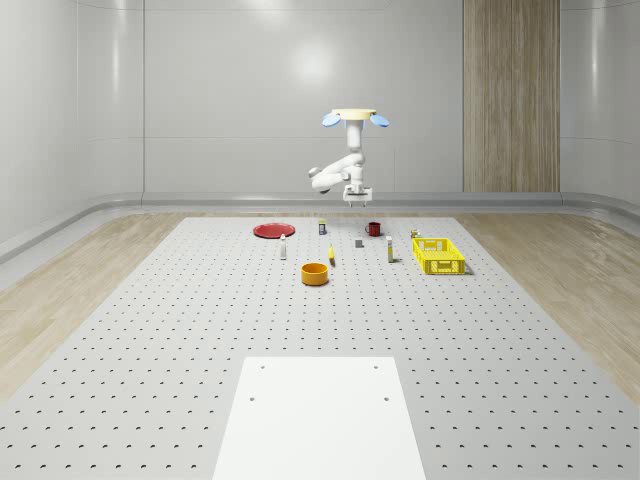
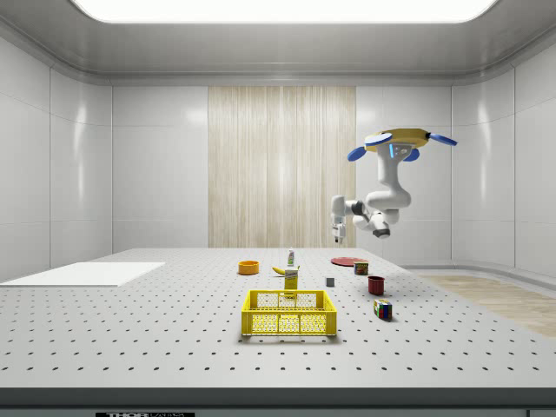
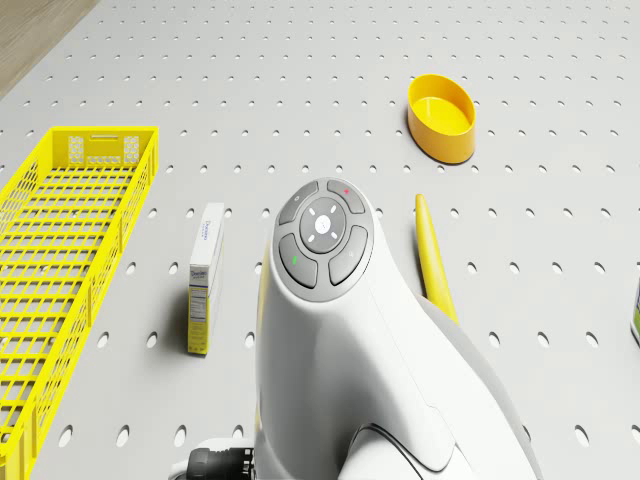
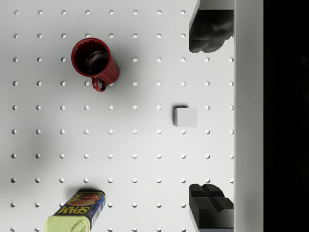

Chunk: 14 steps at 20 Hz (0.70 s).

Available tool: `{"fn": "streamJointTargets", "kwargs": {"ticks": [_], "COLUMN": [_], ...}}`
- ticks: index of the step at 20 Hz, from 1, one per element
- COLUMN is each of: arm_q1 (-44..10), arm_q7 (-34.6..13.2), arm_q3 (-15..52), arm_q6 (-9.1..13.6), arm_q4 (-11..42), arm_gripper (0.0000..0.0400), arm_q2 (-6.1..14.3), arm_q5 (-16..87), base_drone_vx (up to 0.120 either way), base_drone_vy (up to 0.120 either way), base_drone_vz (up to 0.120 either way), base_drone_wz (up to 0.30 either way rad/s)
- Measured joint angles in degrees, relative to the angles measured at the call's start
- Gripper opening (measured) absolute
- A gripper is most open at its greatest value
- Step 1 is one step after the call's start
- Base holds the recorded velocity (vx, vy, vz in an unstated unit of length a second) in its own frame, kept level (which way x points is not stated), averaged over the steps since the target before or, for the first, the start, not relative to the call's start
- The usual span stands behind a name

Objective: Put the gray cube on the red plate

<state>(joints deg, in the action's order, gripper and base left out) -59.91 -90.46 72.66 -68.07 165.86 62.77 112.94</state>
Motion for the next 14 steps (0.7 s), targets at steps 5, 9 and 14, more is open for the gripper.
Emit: {"fn": "streamJointTargets", "kwargs": {"ticks": [5,9,14], "arm_q1": [-0.8,-1.3,-1.8], "arm_q7": [-0.7,-1.2,-1.7], "arm_q3": [0.6,1.1,1.5], "arm_q6": [-1.2,-2.2,-3.5], "arm_q4": [-0.1,-0.2,-0.3], "arm_gripper": [0.04,0.04,0.04], "arm_q2": [1.6,2.8,4.2], "arm_q5": [-0.7,-1.3,-2.1], "base_drone_vx": [0.12,0.03,0.04], "base_drone_vy": [0.0,0.0,0.0], "base_drone_vz": [-0.12,-0.12,-0.12], "base_drone_wz": [0.0,0.0,0.0]}}
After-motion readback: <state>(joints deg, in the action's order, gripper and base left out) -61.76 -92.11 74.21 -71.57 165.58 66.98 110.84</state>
